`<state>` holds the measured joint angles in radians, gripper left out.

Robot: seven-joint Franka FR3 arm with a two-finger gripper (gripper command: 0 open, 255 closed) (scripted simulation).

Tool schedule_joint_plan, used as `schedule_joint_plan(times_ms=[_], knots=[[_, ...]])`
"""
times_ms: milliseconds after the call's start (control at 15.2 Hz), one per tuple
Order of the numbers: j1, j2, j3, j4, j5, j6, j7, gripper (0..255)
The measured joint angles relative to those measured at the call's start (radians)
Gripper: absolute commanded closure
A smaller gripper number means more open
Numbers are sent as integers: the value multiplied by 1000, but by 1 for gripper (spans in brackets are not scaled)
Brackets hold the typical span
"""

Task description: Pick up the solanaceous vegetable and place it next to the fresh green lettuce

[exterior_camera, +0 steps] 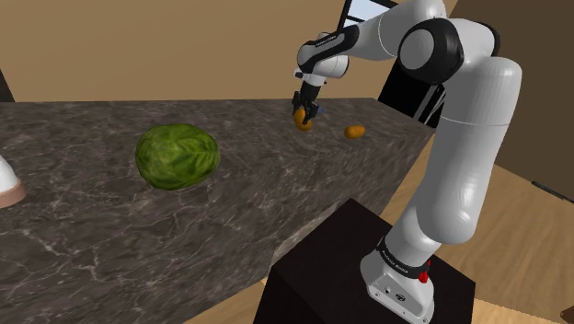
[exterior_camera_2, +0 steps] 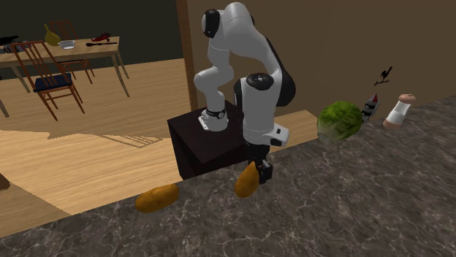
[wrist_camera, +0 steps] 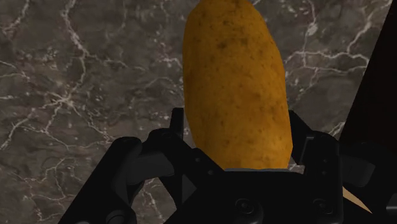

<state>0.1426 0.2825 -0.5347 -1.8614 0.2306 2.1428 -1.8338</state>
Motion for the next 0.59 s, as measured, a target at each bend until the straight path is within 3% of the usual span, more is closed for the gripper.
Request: schedule_joint_plan(times_ms=[594], knots=[[7,-44,-11,67,-35,-103,27,255]])
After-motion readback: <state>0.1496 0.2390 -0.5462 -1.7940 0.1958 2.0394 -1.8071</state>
